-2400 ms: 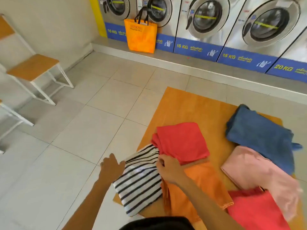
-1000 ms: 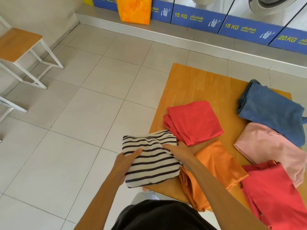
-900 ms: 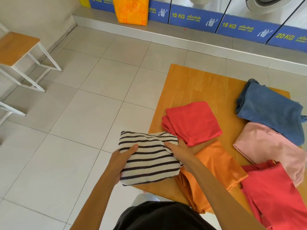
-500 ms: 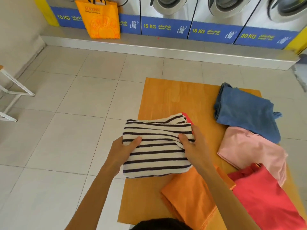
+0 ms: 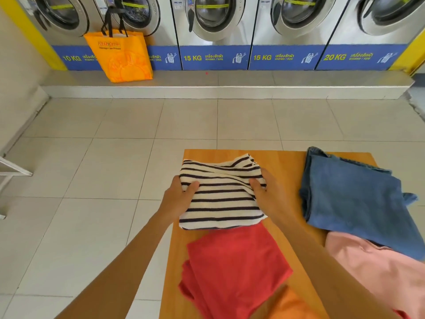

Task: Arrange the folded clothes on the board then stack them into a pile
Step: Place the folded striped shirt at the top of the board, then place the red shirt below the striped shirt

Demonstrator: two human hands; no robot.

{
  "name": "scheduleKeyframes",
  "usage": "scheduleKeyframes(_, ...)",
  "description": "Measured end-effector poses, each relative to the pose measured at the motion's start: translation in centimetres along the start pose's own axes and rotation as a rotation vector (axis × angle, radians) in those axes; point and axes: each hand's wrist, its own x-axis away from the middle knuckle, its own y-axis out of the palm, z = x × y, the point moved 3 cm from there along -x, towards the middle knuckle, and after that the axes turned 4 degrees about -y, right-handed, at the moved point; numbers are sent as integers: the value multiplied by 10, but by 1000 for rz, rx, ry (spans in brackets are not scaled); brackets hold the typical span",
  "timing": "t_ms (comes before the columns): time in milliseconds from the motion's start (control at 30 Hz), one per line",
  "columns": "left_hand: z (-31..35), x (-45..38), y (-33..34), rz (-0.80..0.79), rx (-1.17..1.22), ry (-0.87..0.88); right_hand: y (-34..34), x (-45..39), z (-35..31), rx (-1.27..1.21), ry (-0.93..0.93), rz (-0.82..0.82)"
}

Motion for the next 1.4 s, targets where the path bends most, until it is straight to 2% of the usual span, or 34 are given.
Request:
scheduleKeyframes(233, 32, -95, 5, 172, 59, 26, 30, -100, 10, -82, 73, 51)
scheduleKeyframes(367, 8, -122, 22, 179, 26, -90, 58, -112, 36, -100, 192, 29)
scheduleKeyframes(467, -15, -118, 29, 225, 14, -104, 60, -100, 52, -62, 158, 78)
scheduleKeyframes(633, -37, -69, 25, 252, 59, -118, 41, -39, 73, -94, 208, 69)
scheduleKeyframes(767, -72, -1, 16, 168, -64, -194, 22, 32, 98, 20, 241, 47)
scheduleKeyframes(900, -110, 87, 4, 119, -139, -357, 10, 98, 120, 134, 305, 60)
scheduleKeyframes(967, -121, 130, 7, 73, -60, -492, 14, 122, 116, 170, 355, 13)
scheduleKeyframes(1067, -116, 173, 36, -114, 139, -597, 22, 137, 100, 172, 391, -34)
scheduleKeyframes(1133, -116, 182, 60, -78, 310, -598, 25, 136, 91, 140, 419, -89)
scheduleKeyframes(1267, -116, 180, 77, 81, 373, -499, 22, 129, 74, 95, 445, -236)
scheduleKeyframes(1400, -102, 162, 60, 39, 387, -361, 20, 126, 55, 7, 339, -179)
